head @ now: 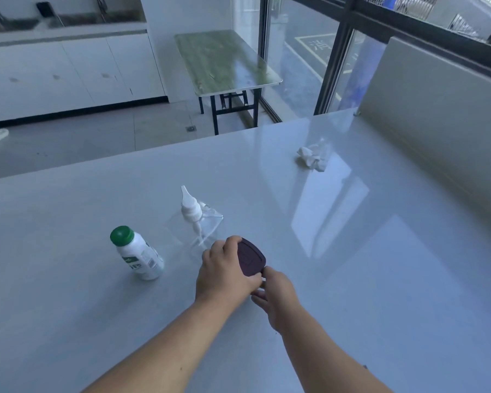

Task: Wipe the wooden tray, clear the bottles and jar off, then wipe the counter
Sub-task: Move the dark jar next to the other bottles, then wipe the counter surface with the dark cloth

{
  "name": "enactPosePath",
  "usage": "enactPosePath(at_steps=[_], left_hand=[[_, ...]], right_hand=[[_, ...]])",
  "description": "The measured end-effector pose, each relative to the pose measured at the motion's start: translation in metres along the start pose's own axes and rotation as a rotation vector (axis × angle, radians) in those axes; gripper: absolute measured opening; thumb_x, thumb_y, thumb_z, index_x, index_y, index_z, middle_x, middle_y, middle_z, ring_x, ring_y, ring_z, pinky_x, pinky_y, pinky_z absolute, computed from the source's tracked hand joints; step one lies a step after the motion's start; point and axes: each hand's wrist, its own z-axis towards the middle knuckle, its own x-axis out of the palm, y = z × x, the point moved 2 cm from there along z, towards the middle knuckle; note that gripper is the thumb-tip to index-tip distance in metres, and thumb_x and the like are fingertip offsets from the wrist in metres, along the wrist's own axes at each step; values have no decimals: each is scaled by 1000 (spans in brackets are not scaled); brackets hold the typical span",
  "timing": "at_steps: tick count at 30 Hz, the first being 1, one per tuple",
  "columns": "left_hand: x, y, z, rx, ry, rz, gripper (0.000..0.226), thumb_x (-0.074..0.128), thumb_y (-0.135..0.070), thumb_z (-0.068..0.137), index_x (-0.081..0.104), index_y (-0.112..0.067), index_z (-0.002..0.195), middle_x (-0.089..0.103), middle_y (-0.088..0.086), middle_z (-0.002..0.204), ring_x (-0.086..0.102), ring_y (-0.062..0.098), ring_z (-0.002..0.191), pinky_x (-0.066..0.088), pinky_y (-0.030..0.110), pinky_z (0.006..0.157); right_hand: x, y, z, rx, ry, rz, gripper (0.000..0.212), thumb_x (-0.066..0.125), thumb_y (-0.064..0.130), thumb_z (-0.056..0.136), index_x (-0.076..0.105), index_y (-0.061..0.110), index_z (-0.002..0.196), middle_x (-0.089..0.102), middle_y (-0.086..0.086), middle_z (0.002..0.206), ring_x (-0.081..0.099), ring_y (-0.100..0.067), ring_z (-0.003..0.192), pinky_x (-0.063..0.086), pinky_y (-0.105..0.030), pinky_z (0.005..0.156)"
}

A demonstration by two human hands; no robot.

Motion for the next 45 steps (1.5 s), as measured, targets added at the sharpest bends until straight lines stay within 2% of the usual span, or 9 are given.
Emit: enactPosePath(at_steps=[3,7,15,21,24,30,35,40,45], left_hand=[[3,5,0,1,17,3,84,76,-59,60,40,-37,133,49,-7,121,45,23,112,37,29,79],[5,8,-1,1,18,0,83,76,-59,59,40,-37,132,50,-6,120,46,24,109,39,29,80],[5,7,-5,24,33,18,81,75,-56,61,40,-36,131,49,-6,119,46,24,109,45,33,81],[6,0,-8,62,37,86,81,74,-56,69,42,-27,137,50,-3,133,50,28,111,51,39,85],[5,-9,-11,95,-11,178,81,76,-60,70,50,-19,136,51,4,144,53,34,117,51,43,89],[14,-42,-31,358,-123,106,58,82,-38,74,61,-16,124,54,9,147,46,32,136,44,49,109],[46,-112,-60,488,169,56,60,62,-56,84,53,-27,136,51,-8,148,45,18,134,43,39,108],[109,-203,-111,648,474,89,80,46,-75,79,40,-37,148,42,-19,151,33,9,141,37,33,112],[183,-292,-201,816,711,145,78,48,-79,77,40,-41,145,43,-24,149,32,4,140,40,32,108]], right_hand=[[1,-4,4,15,-8,1,32,50,14,82,55,-14,95,47,-12,89,39,-29,84,38,-36,68],[4,-3,1,8,0,11,18,52,16,77,58,18,94,46,-11,88,37,-28,82,37,-39,73],[3,-4,-1,27,-12,55,19,53,14,73,58,18,92,42,-11,85,31,-20,58,37,-37,70],[-10,-7,-4,55,-1,73,23,52,16,79,65,6,94,61,-11,88,50,-29,78,50,-36,77],[-27,-5,-4,30,-47,55,22,52,18,90,65,5,103,71,-7,108,73,-24,87,60,-34,87],[-89,10,-37,-153,-173,-104,32,54,24,84,66,11,110,68,-1,102,68,-22,82,59,-42,85],[-174,18,-89,-338,-349,-376,41,52,35,89,61,32,128,65,15,117,64,-2,94,50,-24,72],[-290,-3,-146,-479,-633,-793,61,47,61,88,50,35,142,51,17,143,37,-7,135,41,-30,101],[-420,-65,-228,-392,-892,-980,72,48,61,90,46,22,150,49,1,150,33,-23,145,24,-37,121]])
